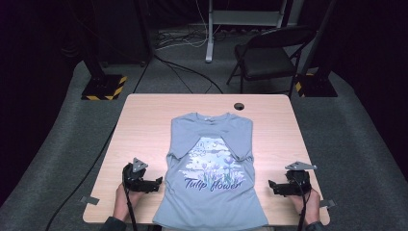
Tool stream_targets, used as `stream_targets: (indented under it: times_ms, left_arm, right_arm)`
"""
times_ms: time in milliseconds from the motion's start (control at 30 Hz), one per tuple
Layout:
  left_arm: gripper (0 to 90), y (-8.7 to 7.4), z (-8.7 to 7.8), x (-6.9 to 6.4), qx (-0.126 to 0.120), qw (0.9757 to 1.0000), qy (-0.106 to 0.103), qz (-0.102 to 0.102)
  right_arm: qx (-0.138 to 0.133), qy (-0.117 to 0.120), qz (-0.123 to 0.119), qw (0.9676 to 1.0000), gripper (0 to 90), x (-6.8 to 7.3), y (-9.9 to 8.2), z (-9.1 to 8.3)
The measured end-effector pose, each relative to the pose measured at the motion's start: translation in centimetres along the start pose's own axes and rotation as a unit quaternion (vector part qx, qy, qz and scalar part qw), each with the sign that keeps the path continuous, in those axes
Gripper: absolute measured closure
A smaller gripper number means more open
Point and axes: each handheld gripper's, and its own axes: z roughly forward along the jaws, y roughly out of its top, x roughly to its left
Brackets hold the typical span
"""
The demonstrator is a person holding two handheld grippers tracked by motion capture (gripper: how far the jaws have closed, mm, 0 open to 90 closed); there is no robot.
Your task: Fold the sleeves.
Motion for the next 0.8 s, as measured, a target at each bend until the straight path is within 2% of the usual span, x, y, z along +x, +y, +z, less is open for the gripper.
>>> stream_targets:
  times_ms: [100,200,333,800]
  left_arm:
    - [0.0,0.0,0.0,0.0,0.001,1.0,0.0,0.0]
    - [0.0,0.0,0.0,0.0,0.0,1.0,0.0,0.0]
    - [0.0,0.0,0.0,0.0,0.0,1.0,0.0,0.0]
    - [0.1,0.0,0.0,0.0,0.001,1.0,0.001,0.001]
  right_arm:
    - [0.001,-0.001,0.006,1.0,1.5,0.1,-1.0,-0.2]
    - [-0.006,-0.013,0.001,0.9999,1.4,0.3,-1.7,-0.5]
    - [-0.024,-0.028,-0.004,0.9993,0.0,0.5,-2.5,-0.7]
    - [-0.022,-0.027,-0.003,0.9994,0.0,0.5,-2.6,-0.8]
